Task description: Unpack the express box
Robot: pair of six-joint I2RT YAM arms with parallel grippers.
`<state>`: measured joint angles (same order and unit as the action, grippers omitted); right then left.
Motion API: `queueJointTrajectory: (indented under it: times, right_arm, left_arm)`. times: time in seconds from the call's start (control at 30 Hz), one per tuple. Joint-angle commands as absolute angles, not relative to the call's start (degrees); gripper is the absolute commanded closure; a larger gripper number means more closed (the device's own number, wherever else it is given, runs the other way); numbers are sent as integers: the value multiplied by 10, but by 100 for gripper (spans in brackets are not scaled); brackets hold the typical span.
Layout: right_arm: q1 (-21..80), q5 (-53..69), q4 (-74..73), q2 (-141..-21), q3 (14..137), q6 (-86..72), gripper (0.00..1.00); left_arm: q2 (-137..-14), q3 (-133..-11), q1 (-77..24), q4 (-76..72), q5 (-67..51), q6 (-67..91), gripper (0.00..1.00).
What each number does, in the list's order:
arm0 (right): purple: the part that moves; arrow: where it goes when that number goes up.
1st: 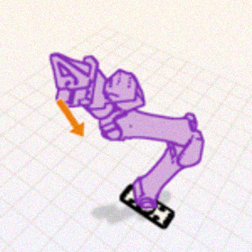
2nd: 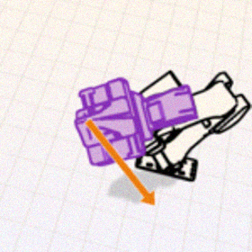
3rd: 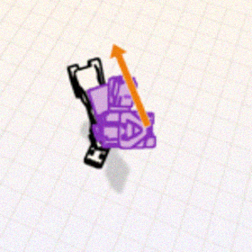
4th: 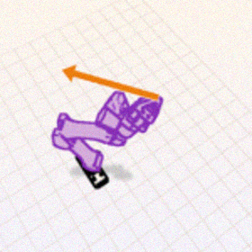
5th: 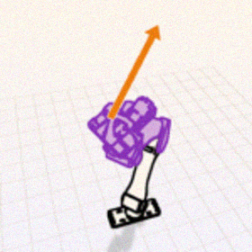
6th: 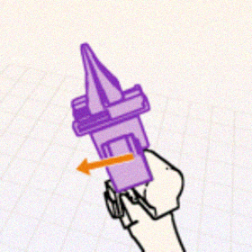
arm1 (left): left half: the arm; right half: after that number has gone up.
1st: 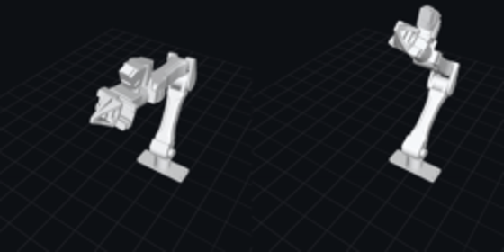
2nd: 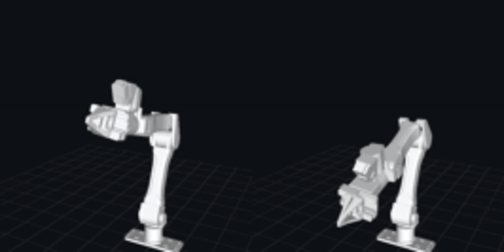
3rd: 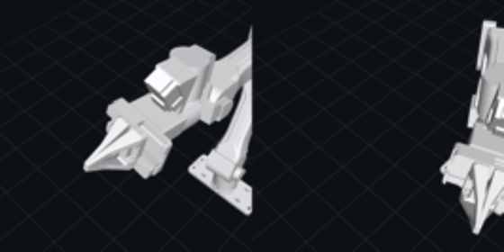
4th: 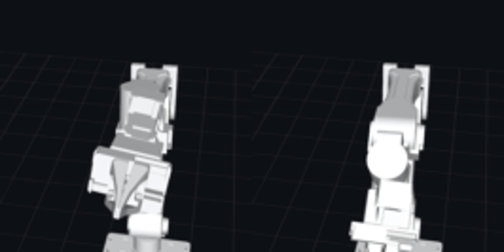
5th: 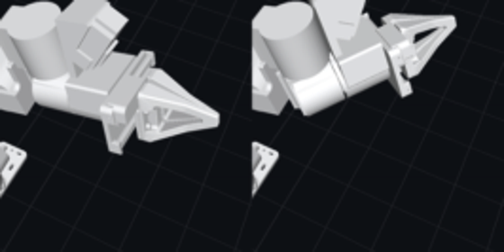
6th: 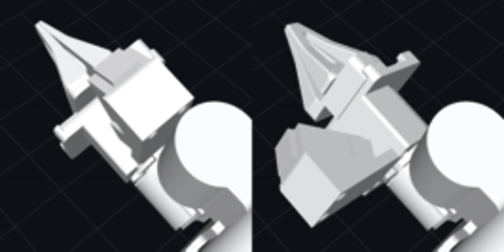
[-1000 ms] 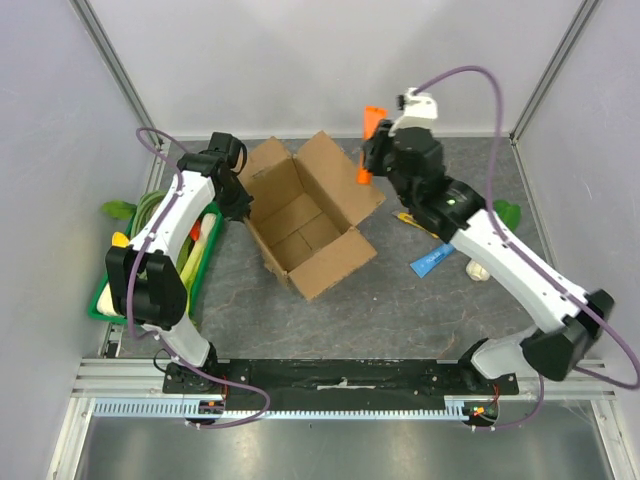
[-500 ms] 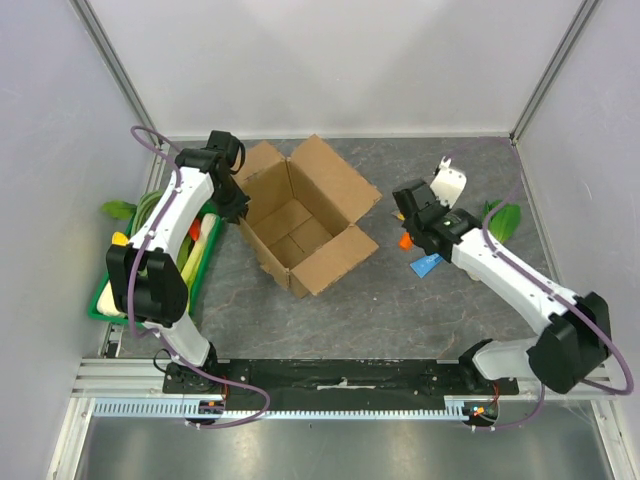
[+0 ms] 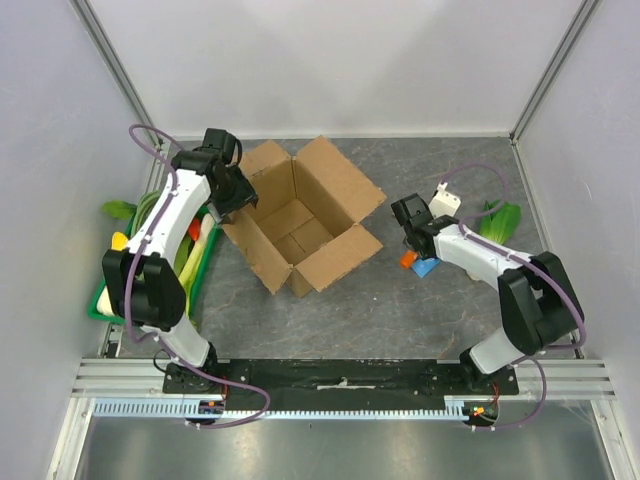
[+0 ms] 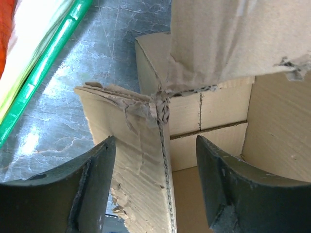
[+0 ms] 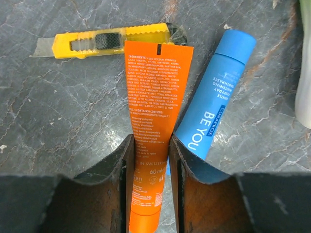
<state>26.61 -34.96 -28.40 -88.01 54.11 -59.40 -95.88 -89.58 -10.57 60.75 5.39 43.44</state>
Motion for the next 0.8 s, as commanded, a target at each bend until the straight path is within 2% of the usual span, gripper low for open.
queueJointTrajectory:
  times: [0.0,0.13,0.17,0.2,0.3,0.53,0.77]
  right_arm:
    - [259,-345,-219,-892,533,-600,60]
    - [254,-341,-215,-906,536,-600,52]
    - [253,-340,-215,-906,536,-600,47]
    - [253,-338,-216,-905,536,-600,36]
    - [253,-350,-226,-883,534,-606,22]
    - [247,-371,-305,-789,576,-586,15]
    - [243,-397,-398,-655,615,-518,12]
  left_arm:
    - [-920,-896,-104,584,46,409,27]
    - [-904,-897,-105,584,53,405,24]
    - [-899,-898,-105,584,57,404,24]
    - [-892,-899,-105,584,61,401,23]
    - [-881,-905,-105,584,72,387,22]
    - [-817,-890,-104,542,37,340,21]
    - [-726,-831,-105,469,-111,267,20]
